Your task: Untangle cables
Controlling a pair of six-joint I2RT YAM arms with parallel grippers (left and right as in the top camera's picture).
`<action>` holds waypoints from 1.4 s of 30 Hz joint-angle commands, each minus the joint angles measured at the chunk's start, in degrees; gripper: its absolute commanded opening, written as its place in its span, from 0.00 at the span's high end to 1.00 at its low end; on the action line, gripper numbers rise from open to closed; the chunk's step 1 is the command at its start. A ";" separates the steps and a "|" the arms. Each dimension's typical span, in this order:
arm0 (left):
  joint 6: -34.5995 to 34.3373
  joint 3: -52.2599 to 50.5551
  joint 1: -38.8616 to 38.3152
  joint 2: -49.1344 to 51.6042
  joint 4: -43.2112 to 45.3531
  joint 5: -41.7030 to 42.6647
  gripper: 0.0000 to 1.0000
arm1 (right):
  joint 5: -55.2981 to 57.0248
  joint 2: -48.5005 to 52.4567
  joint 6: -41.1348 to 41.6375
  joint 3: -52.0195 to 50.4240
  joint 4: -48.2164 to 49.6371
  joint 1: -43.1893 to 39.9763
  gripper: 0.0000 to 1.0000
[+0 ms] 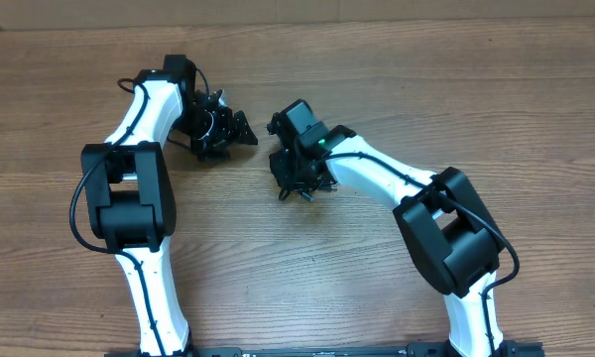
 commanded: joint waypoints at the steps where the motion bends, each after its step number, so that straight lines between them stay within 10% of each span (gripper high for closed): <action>1: 0.28 -1.88 0.83 2.03 -0.13 -1.73 0.20 | -12.07 -4.46 4.85 1.60 -0.11 -3.96 0.96; 11: 8.76 -1.88 0.83 2.03 -0.11 11.30 0.24 | -45.44 -5.16 5.81 1.46 -0.22 -15.45 0.96; 24: 31.10 -1.88 -0.02 2.03 -5.64 37.81 0.20 | -47.98 -5.14 19.41 1.46 3.65 -16.68 0.96; 42: 28.92 -1.88 -0.24 2.03 -5.95 39.60 0.07 | -52.74 -5.14 21.59 1.46 7.74 -13.27 0.96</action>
